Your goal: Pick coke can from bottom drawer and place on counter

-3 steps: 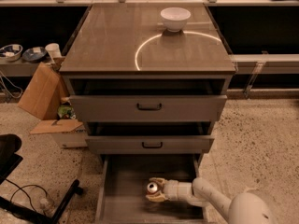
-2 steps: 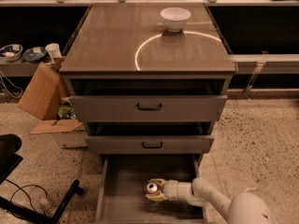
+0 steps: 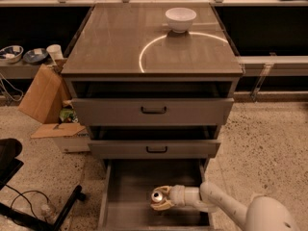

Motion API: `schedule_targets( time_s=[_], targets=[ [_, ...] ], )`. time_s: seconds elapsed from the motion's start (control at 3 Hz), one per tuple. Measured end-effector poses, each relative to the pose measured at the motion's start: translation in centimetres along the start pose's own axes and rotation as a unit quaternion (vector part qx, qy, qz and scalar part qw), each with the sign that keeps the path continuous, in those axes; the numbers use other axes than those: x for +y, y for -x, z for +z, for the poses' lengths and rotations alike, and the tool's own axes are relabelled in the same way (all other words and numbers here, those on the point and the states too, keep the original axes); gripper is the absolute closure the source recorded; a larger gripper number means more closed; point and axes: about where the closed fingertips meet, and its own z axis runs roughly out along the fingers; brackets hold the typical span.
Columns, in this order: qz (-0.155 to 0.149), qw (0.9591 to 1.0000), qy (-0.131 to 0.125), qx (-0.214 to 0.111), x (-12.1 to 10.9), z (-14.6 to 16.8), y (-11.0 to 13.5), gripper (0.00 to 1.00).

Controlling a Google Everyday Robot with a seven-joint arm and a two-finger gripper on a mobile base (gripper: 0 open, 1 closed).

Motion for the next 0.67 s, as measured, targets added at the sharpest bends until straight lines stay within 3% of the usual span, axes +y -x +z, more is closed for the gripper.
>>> schedule_targets(
  time_s=[0.33, 0.67],
  targets=[
    [-0.004, 0.9996, -0.015, 0.024, 0.5, -6.9, 5.2, 1.00],
    [0.027, 0.9989, -0.029, 0.025, 3.0, -13.8, 11.6, 1.00]
  ],
)
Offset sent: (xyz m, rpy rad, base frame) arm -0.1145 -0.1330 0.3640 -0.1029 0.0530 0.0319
